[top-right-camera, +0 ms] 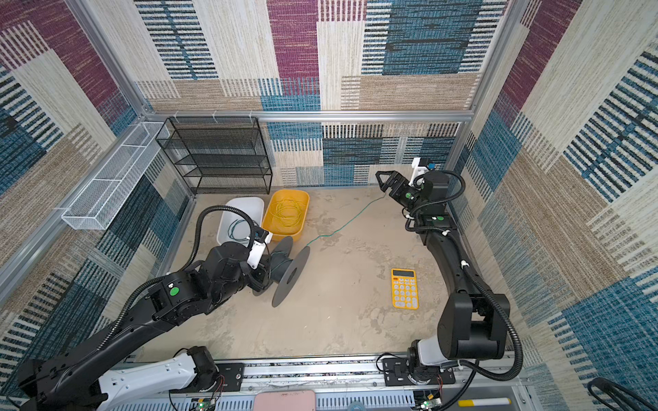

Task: Wrap the cables

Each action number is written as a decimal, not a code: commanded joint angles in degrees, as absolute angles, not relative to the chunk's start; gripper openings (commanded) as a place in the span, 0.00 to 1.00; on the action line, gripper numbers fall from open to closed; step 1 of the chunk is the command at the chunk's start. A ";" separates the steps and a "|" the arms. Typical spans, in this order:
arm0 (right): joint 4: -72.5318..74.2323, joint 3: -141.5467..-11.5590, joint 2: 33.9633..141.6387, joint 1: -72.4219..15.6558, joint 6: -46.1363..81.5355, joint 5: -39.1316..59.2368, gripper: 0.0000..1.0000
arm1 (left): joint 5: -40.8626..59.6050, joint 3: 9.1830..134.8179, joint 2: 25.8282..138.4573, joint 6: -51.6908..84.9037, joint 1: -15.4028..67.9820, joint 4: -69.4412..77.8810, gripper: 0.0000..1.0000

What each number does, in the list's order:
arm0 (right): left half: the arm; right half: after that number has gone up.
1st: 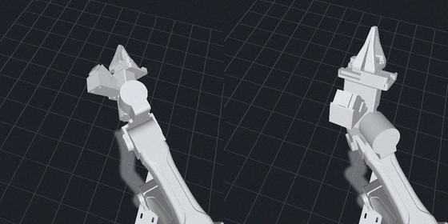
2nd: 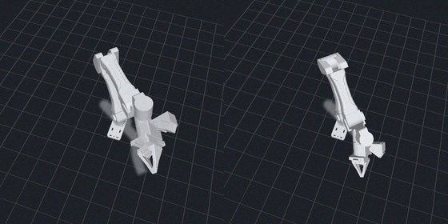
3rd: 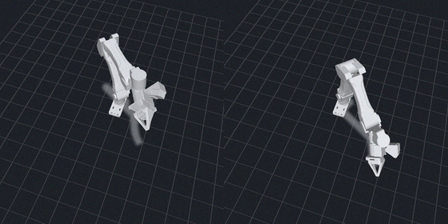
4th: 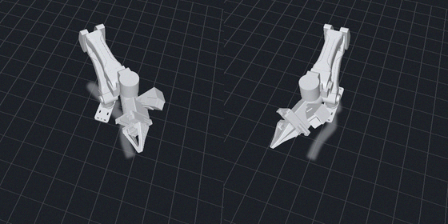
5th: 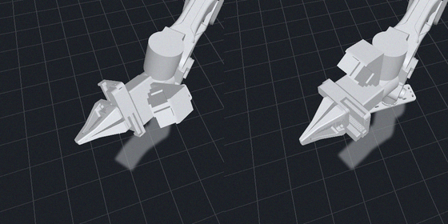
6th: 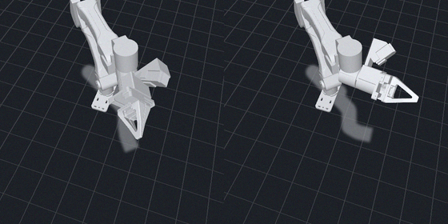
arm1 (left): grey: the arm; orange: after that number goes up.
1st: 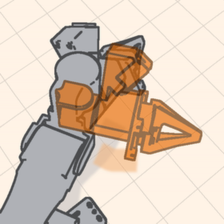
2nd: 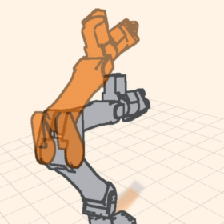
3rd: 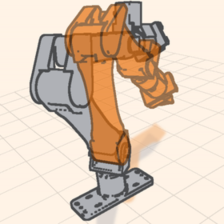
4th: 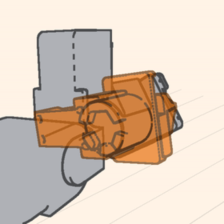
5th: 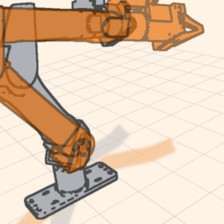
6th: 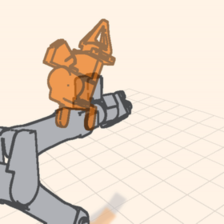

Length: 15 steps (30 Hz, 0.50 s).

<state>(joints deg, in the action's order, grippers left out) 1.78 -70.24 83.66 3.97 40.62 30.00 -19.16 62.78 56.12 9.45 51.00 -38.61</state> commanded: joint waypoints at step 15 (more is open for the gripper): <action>11.04 -73.15 98.37 4.92 51.09 39.01 0.83 | -17.61 63.28 55.11 8.79 50.90 -36.83 0.00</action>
